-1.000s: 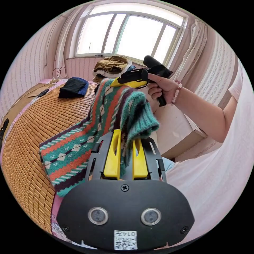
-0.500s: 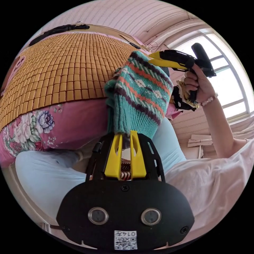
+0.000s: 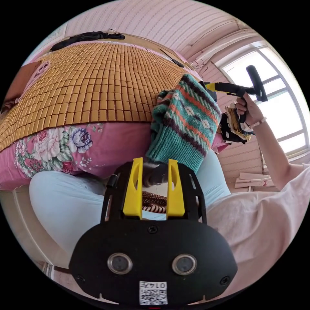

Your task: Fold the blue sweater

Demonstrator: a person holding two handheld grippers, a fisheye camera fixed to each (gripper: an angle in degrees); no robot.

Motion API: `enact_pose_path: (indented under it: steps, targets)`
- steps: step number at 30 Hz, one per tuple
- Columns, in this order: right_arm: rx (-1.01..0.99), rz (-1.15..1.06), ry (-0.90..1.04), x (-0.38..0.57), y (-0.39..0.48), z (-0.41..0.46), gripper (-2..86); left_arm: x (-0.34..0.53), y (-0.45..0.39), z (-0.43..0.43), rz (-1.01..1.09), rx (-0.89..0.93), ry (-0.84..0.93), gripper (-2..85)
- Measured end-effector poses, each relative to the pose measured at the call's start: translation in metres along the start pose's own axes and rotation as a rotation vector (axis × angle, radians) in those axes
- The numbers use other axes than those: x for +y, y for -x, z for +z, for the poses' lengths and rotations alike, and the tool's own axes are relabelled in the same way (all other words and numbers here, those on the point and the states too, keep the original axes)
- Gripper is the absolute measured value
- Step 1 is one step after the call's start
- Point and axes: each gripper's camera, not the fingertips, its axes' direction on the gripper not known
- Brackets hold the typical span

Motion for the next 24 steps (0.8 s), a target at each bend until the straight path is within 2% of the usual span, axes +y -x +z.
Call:
enact_pose_path:
  steps: [2,6,11,17,24]
  targets:
    - [0.036,-0.059,0.099,-0.042,-0.004,0.015,18.8,-0.011,0.009,0.012,-0.014,0.073,0.028,13.4]
    - [0.075,-0.151,0.247,-0.097,-0.020,0.042,18.1,-0.032,0.014,0.036,-0.004,0.066,0.094,15.8]
    - [-0.115,-0.176,0.430,-0.145,-0.062,0.095,19.7,-0.057,0.022,0.057,0.009,0.106,0.119,16.7]
    - [-0.450,-0.019,0.492,-0.148,-0.121,0.133,21.4,-0.066,0.021,0.081,0.028,0.145,0.156,16.3]
    - [-0.473,-0.150,0.454,-0.135,-0.119,0.117,17.6,-0.073,0.023,0.114,0.034,0.281,0.239,13.6]
